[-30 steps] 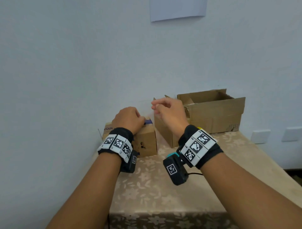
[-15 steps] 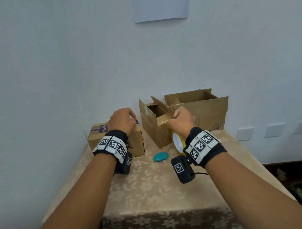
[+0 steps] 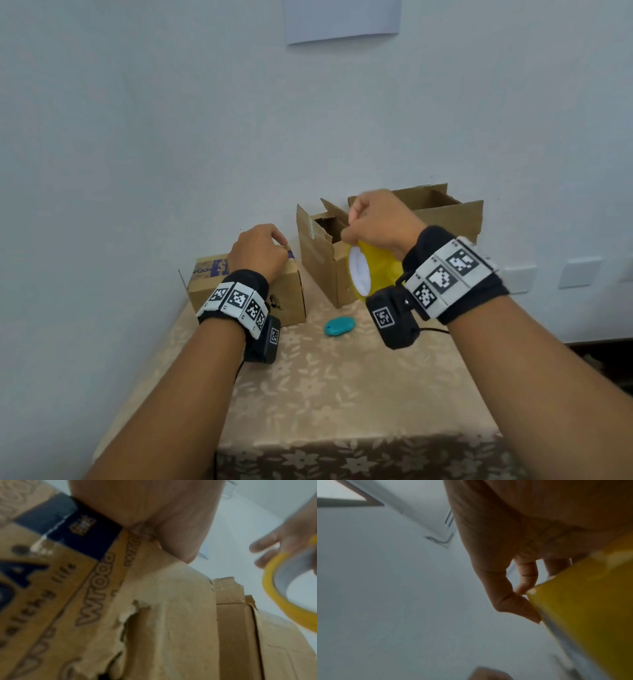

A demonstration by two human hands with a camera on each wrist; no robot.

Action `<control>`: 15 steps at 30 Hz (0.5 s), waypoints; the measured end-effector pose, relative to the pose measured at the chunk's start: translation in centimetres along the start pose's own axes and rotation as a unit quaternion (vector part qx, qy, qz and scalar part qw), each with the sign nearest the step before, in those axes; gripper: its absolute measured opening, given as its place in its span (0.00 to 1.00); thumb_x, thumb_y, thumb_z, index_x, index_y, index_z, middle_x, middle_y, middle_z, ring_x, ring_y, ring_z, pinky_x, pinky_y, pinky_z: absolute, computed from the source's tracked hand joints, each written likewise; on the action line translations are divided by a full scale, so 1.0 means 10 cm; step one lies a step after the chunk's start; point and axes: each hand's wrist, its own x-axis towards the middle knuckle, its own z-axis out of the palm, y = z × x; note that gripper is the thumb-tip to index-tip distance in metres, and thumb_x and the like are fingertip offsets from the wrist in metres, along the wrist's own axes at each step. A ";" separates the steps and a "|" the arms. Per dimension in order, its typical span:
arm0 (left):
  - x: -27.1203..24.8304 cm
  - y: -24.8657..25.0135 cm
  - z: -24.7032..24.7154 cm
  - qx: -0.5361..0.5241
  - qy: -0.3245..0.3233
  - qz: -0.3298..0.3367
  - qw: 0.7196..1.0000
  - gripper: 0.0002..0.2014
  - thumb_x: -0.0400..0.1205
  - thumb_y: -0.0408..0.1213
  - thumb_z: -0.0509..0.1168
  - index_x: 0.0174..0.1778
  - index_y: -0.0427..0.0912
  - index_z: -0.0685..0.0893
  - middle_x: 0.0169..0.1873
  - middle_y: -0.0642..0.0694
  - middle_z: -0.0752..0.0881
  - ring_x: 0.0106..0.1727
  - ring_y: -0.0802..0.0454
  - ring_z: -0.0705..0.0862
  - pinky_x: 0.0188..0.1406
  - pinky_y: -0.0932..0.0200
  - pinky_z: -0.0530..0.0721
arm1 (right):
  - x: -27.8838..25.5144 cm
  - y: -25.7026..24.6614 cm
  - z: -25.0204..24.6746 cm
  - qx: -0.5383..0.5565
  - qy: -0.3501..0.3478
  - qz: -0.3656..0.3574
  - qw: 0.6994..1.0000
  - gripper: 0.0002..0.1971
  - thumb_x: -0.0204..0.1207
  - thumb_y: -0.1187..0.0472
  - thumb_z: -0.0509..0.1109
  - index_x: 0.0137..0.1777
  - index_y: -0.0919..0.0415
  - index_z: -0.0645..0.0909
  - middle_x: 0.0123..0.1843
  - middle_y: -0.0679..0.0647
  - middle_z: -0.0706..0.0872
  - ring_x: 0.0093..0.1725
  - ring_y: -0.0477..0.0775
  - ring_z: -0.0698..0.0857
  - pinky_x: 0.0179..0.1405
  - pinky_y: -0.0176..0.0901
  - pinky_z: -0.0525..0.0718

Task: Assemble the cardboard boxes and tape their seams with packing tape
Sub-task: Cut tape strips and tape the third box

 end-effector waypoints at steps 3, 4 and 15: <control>0.02 -0.04 -0.01 -0.054 -0.009 -0.016 0.998 0.14 0.79 0.28 0.65 0.43 0.53 0.90 0.42 0.49 0.85 0.41 0.50 0.83 0.39 0.57 0.76 | -0.05 -0.29 -0.07 0.041 0.018 -0.060 0.997 0.11 0.67 0.74 0.77 0.37 0.58 0.80 0.30 0.47 0.82 0.30 0.45 0.80 0.28 0.34 0.79; 0.03 -0.05 -0.01 -0.077 -0.012 -0.020 0.997 0.13 0.79 0.29 0.65 0.41 0.53 0.90 0.41 0.49 0.86 0.42 0.50 0.84 0.40 0.58 0.77 | -0.07 -0.36 -0.07 0.058 0.024 -0.080 0.995 0.11 0.67 0.73 0.77 0.37 0.58 0.80 0.29 0.47 0.82 0.28 0.44 0.80 0.26 0.33 0.78; 0.06 -0.16 -0.26 -0.405 -0.054 -0.084 0.909 0.15 0.88 0.41 0.65 0.41 0.36 0.89 0.37 0.39 0.88 0.37 0.43 0.85 0.37 0.53 0.84 | 0.10 -0.41 0.59 0.261 0.066 -0.105 0.957 0.10 0.70 0.77 0.75 0.43 0.62 0.83 0.29 0.49 0.72 0.25 0.43 0.70 0.28 0.33 0.72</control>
